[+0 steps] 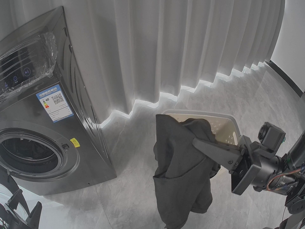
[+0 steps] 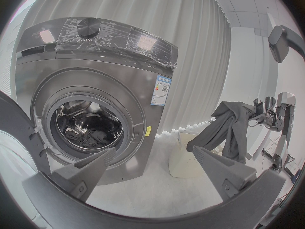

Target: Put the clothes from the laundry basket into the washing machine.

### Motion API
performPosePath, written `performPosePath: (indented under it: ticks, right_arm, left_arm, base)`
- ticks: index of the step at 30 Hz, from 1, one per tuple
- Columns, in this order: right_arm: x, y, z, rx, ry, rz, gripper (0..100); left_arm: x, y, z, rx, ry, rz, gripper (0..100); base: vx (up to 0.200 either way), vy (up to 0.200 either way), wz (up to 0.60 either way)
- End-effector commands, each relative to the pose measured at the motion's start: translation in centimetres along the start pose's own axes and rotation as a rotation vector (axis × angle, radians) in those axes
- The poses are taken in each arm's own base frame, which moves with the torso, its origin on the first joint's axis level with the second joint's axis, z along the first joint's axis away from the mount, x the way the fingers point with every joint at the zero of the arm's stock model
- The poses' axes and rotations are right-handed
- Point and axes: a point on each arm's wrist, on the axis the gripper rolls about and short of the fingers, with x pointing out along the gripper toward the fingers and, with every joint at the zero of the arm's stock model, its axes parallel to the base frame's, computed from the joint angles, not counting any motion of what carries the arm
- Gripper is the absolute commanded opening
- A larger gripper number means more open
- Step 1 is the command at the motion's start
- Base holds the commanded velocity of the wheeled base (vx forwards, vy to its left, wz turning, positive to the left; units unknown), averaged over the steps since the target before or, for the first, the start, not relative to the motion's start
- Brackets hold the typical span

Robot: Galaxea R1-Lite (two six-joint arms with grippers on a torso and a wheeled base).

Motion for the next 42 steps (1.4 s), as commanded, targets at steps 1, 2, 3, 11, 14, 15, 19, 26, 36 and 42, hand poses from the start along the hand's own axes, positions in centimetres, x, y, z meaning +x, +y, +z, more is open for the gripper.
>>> performPosePath:
  ticks: [1,2,3,11,14,15,19,26,36,42]
  right_arm:
    - [0.7,-0.2,1.4,-0.021,-0.065,0.001,0]
    - [0.8,-0.3,1.6,-0.024,-0.071,-0.003,0]
    - [0.8,-0.6,2.1,-0.032,-0.088,-0.013,0]
    - [1.1,-0.8,2.5,-0.038,-0.100,0.006,0]
    - [0.9,-0.8,2.3,-0.029,-0.083,0.011,0]
    - [0.9,-0.9,2.2,-0.028,-0.080,0.012,0]
    - [0.9,-1.2,1.6,-0.019,-0.053,-0.001,0]
    - [0.9,-1.6,0.7,-0.011,-0.013,-0.019,0]
    - [1.2,-1.8,0.7,-0.024,-0.024,-0.013,0]
    - [1.2,0.4,-0.6,-0.006,0.037,0.127,0]
  left_arm:
    - [0.1,0.1,-0.5,-0.001,0.018,0.006,100]
    - [0.1,0.1,-0.5,-0.001,0.019,0.004,100]
    - [0.1,0.1,-0.5,-0.001,0.019,0.004,100]
    - [0.1,0.1,-0.5,0.001,0.019,0.004,100]
    - [0.1,0.1,-0.5,0.001,0.018,0.006,100]
    - [0.1,0.1,-0.5,0.001,0.019,0.004,100]
    - [0.1,0.1,-0.5,0.001,0.019,0.004,100]
    - [0.1,0.1,-0.5,0.001,0.019,0.004,100]
    - [0.1,0.1,-0.5,-0.001,0.019,0.004,100]
    - [0.1,0.1,-0.5,-0.001,0.019,0.003,100]
  base:
    - [0.000,0.000,0.00]
    - [0.000,0.000,0.00]
    - [0.000,0.000,0.00]
    - [0.000,0.000,0.15]
    - [0.000,0.000,0.60]
    - [0.000,0.000,0.60]
    - [0.000,0.000,0.45]
    - [0.000,0.000,0.00]
    - [0.000,0.000,0.36]
    - [0.000,0.000,0.60]
